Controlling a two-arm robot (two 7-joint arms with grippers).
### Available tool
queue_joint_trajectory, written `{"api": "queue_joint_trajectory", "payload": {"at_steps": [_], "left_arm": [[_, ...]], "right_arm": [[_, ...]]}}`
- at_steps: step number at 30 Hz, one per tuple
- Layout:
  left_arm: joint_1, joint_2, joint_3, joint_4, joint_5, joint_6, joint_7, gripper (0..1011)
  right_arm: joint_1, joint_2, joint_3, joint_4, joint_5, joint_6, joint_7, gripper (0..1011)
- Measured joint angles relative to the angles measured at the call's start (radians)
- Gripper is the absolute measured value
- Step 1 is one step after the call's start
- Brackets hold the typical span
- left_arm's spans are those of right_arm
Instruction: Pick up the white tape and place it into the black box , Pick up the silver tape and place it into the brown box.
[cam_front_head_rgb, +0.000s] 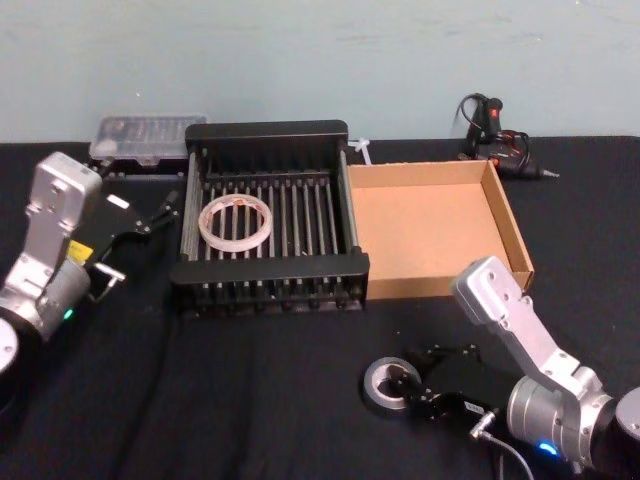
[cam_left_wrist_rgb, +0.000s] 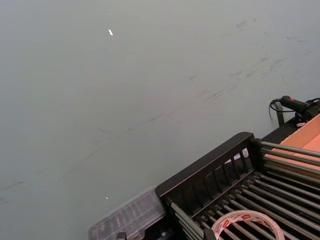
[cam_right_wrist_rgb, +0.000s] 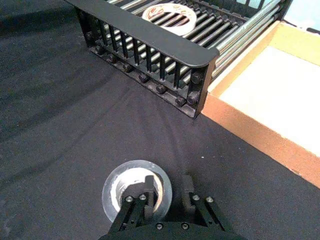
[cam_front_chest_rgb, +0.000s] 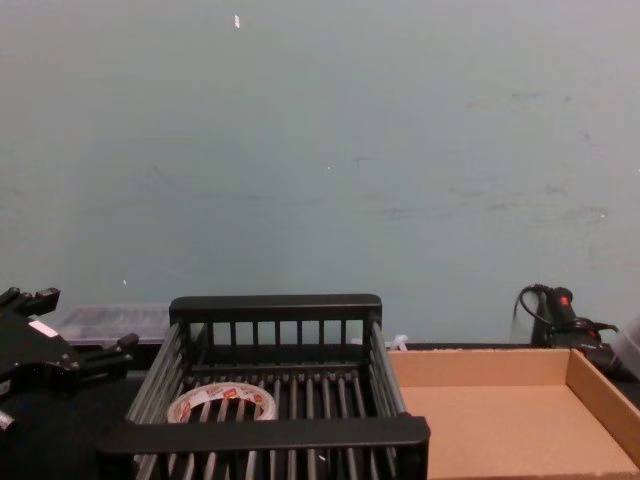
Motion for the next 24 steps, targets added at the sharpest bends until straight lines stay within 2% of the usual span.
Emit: {"api": "queue_joint_trajectory", "payload": {"at_steps": [5,7,24], "left_arm": [[0.0,0.0,0.0,0.0,0.0,0.0,0.0,1001],[0.0,0.0,0.0,0.0,0.0,0.0,0.0,1001],[0.0,0.0,0.0,0.0,0.0,0.0,0.0,1001]], "right_arm": [[0.0,0.0,0.0,0.0,0.001,0.0,0.0,201],[0.0,0.0,0.0,0.0,0.001,0.0,0.0,165],[-0.002,-0.005,-0.002,-0.001,0.0,-0.01,0.003,160]]}}
